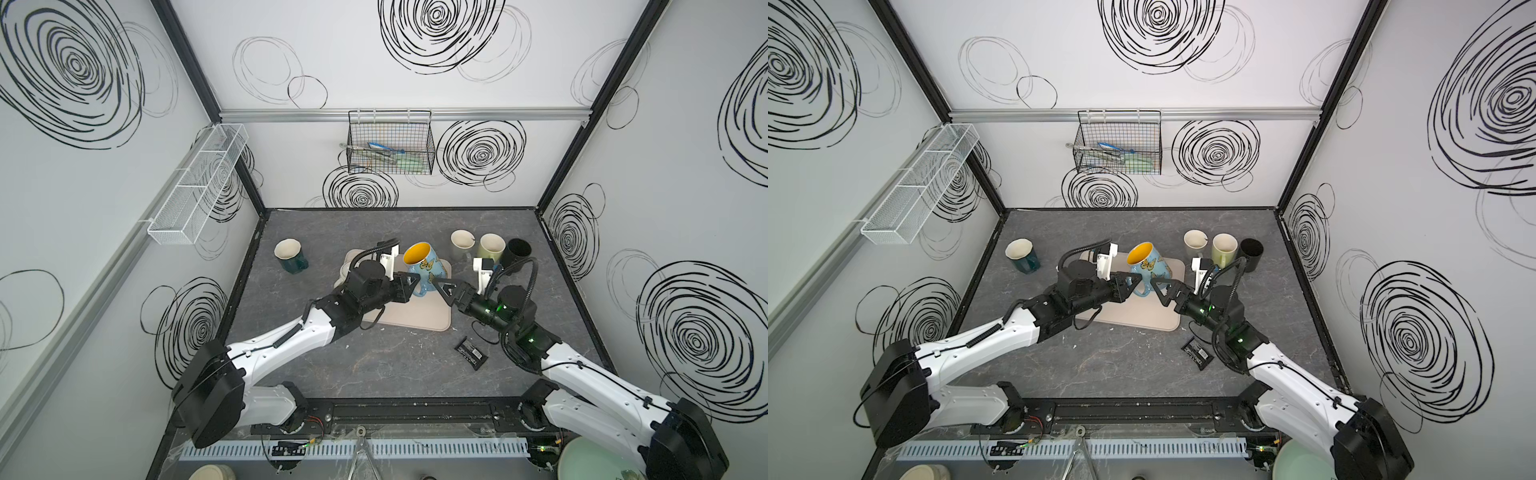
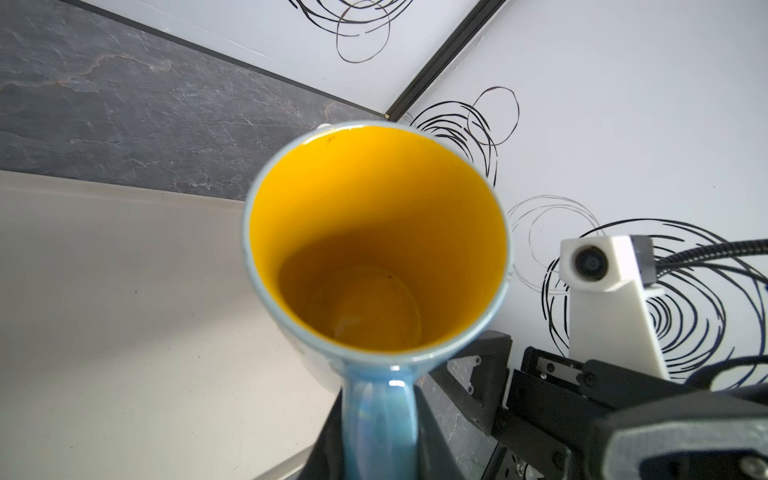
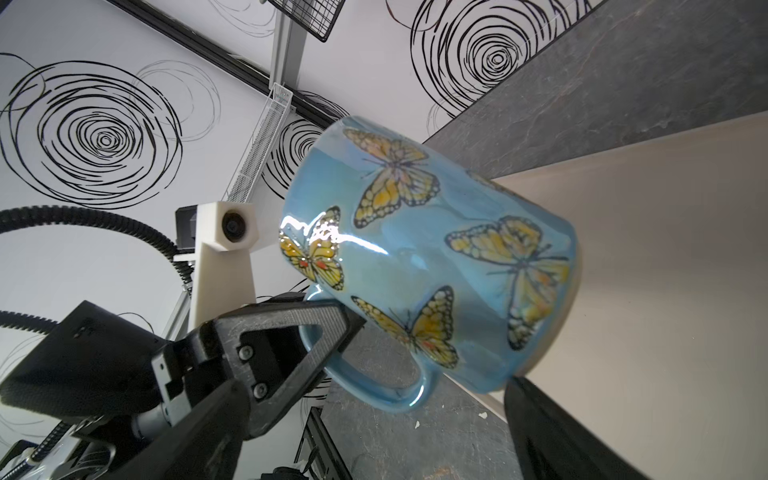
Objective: Turn the mug right side up
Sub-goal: 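Open the right gripper and pull back while the left gripper holds the mug upright, then carry the upright blue mug with the left gripper beside the dark green mug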
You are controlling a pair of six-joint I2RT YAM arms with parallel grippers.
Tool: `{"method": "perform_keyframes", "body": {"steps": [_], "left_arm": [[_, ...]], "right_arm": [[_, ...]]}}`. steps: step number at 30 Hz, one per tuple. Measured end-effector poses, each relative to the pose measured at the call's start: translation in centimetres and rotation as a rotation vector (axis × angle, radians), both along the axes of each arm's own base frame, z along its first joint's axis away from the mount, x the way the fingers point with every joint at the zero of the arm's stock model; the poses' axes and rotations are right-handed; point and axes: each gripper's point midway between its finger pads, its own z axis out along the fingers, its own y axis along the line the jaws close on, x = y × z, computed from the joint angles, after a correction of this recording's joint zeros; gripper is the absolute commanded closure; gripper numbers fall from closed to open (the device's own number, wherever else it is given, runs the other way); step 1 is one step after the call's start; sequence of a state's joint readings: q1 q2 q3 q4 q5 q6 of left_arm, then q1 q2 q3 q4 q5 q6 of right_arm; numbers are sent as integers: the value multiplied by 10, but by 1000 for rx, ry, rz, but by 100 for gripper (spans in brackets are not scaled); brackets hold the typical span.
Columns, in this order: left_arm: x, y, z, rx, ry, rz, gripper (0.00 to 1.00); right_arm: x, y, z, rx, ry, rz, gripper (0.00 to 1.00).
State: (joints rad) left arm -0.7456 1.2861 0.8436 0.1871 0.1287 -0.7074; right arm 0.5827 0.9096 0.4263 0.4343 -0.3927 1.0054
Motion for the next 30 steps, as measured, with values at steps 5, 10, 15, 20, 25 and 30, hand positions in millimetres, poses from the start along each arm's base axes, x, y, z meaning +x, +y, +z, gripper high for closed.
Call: {"method": "perform_keyframes", "body": {"steps": [5,10,15,20,25,30], "left_arm": [[3,15,9,16,-29,32,100],[14,42,17,38,-51,102,100],[29,75,10,101,-43,195,100],[42,107,1,188,-18,286,100],[58,141,11,258,-37,388,100],[80,184,29,314,-83,544,100]], "right_arm": [[-5,-1,-3,-33,-5,18,0],[-10,-5,-7,-80,-23,25,0],[-12,-8,-24,-154,5,34,0],[-14,-8,-27,-203,9,54,0],[-17,-8,-25,-230,-1,75,0],[-26,-13,-16,-217,-31,79,0]]}}
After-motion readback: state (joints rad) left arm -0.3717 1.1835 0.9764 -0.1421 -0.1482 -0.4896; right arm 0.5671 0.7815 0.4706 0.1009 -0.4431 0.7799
